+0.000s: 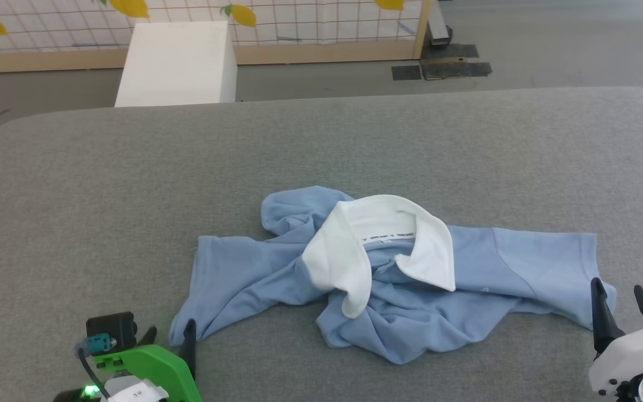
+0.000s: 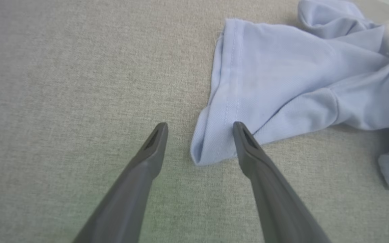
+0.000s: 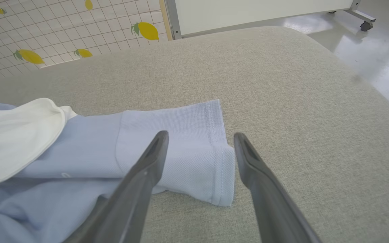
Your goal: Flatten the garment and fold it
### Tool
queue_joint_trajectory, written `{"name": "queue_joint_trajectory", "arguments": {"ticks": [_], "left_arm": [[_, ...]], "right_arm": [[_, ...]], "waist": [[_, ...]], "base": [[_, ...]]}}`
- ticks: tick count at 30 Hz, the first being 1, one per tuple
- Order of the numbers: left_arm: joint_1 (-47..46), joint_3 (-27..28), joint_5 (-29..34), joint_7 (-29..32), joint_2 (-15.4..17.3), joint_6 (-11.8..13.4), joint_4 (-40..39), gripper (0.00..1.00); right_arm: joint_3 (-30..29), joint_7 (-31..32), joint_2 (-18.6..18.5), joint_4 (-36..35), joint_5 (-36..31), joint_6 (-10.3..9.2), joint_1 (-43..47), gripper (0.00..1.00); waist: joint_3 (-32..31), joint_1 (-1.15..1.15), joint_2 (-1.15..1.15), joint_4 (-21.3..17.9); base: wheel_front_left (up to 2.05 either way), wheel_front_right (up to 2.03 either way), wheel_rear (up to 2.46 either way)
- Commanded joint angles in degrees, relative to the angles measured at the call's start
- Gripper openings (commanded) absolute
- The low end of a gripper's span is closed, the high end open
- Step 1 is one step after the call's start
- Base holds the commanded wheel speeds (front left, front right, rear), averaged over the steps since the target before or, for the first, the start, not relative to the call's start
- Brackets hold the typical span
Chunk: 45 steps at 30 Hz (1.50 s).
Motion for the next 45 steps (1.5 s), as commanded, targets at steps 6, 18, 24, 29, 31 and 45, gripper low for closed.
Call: {"name": "queue_joint_trajectory", "arguments": {"ticks": [6,18,24,29,31,45], "left_arm": [[0.80,-0.20,-1.12,9.15,1.22,2.52,-0.97,1.00],[-2.10,-0.38,-0.07,15.15,2.22,5.98,-0.58,1.00],[-3.68,-0.85,-0.12,14.23,2.71,5.31,0.56,0.00],[-3.69,-1.49,-0.62,14.64,2.72,4.76,1.28,0.00],[-3.68,-1.57,-0.81,14.36,2.70,4.62,1.28,0.00],[-5.80,-3.56,-0.90,13.14,2.40,3.70,0.78,0.00]], "right_arm": [[1.54,-0.96,-0.02,0.18,0.68,-0.09,0.03,1.00],[4.11,-0.97,-0.02,0.00,1.57,-0.09,-0.58,1.00],[4.65,-0.60,-0.02,0.14,1.71,-0.09,-1.00,1.00],[4.54,-0.48,-0.02,-0.37,0.62,-0.09,-1.85,1.00],[4.12,-0.66,-0.02,-0.59,-0.69,-0.09,-2.97,1.00],[-5.79,9.21,-1.88,18.75,-9.42,-0.09,-23.68,1.00]], "waist": [[0.80,0.00,0.00,-2.30],[2.09,0.00,0.00,-3.92],[2.36,0.00,0.00,-3.69],[2.31,0.00,0.00,-3.12],[2.37,0.00,0.00,-2.87],[4.91,0.00,0.00,0.78]], "base": [[0.00,0.00,0.00],[0.00,0.00,0.00],[0.00,0.00,0.00],[0.00,0.00,0.00],[0.00,0.00,0.00],[0.00,0.00,0.00]]}}
